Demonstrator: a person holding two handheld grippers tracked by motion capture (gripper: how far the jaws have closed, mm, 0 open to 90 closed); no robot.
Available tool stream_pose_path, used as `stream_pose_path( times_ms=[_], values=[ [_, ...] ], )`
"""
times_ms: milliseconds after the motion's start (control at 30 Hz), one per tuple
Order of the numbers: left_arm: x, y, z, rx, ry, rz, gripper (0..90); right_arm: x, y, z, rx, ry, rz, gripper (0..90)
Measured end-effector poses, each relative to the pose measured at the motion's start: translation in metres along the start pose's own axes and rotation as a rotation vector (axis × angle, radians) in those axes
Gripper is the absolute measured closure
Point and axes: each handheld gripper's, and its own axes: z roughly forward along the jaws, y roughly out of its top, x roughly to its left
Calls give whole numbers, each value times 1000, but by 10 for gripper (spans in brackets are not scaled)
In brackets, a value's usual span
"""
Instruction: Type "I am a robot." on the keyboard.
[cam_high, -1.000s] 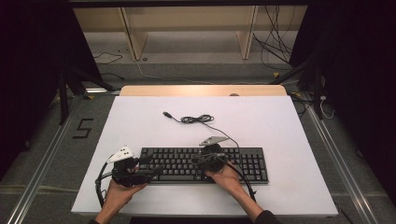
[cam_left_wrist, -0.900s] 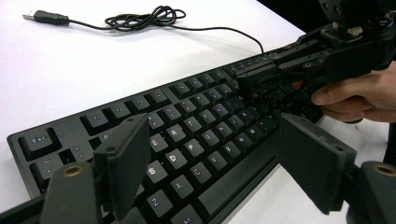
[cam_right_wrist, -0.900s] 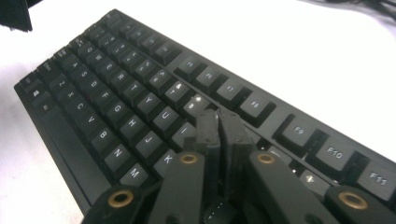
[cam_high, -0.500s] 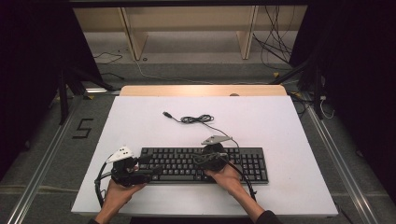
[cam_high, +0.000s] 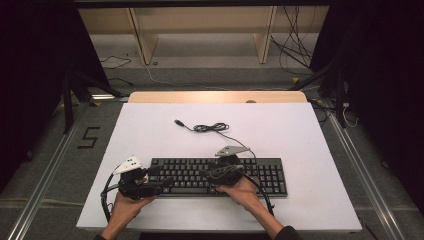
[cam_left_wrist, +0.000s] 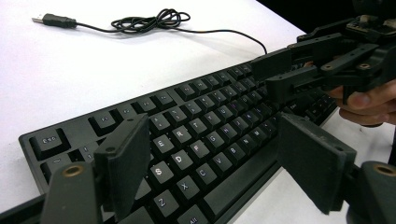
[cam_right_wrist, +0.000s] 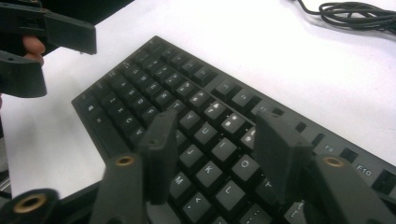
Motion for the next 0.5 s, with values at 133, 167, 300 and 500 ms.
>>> stream_pose_path(
  times_ms=[133,167,300,500],
  values=[
    [0,0,0,-5,3,-5,257,3,0,0,-3,6,-1,456],
    [1,0,0,-5,5,-5,258,3,0,0,-3,7,-3,454],
    [2,0,-1,-8,8,-7,258,6,0,1,-4,17,-11,446],
    [3,1,-2,-13,13,-5,258,11,0,3,-2,32,-22,443]
  ],
)
